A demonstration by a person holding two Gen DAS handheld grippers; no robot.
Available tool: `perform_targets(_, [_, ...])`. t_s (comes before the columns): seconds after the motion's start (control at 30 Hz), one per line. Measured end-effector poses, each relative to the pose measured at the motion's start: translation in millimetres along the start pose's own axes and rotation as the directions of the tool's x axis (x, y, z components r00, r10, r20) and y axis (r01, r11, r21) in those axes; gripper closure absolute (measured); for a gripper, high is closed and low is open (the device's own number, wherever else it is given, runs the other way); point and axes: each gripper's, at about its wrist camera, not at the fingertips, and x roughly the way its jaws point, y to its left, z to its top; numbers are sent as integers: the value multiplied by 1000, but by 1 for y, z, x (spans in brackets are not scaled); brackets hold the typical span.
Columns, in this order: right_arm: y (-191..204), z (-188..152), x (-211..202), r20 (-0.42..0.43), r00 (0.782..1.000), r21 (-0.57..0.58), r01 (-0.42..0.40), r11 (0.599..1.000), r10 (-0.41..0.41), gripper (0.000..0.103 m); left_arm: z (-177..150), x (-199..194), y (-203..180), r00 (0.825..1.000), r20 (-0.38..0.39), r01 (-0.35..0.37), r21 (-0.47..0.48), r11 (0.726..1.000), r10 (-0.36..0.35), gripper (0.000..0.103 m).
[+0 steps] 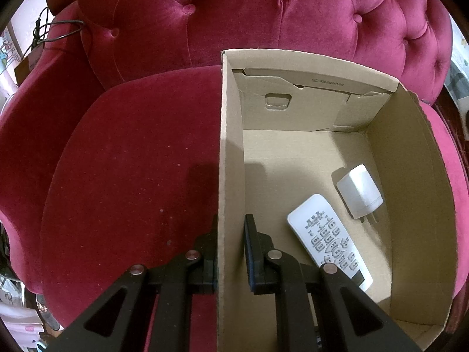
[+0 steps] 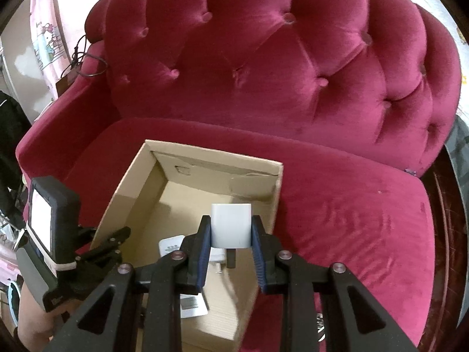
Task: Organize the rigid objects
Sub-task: 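Carry the small white adapter into the box with the right gripper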
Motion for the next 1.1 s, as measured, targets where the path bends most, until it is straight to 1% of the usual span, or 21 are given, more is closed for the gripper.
perform_targets(0.37, [26, -1, 32, -41, 998, -4, -38, 999, 38, 76, 0, 0, 2, 1000, 0, 9, -3, 1000, -9, 88])
perform_targets(0.8, [43, -13, 87, -141, 989, -2, -39, 999, 38, 76, 0, 0, 3, 1000, 2, 16, -2, 1000, -16, 88])
perform_targets(1.1, [46, -21, 113, -196, 980, 6, -31, 1000, 32, 75, 0, 0, 4, 1000, 2, 20, -4, 1000, -20, 88])
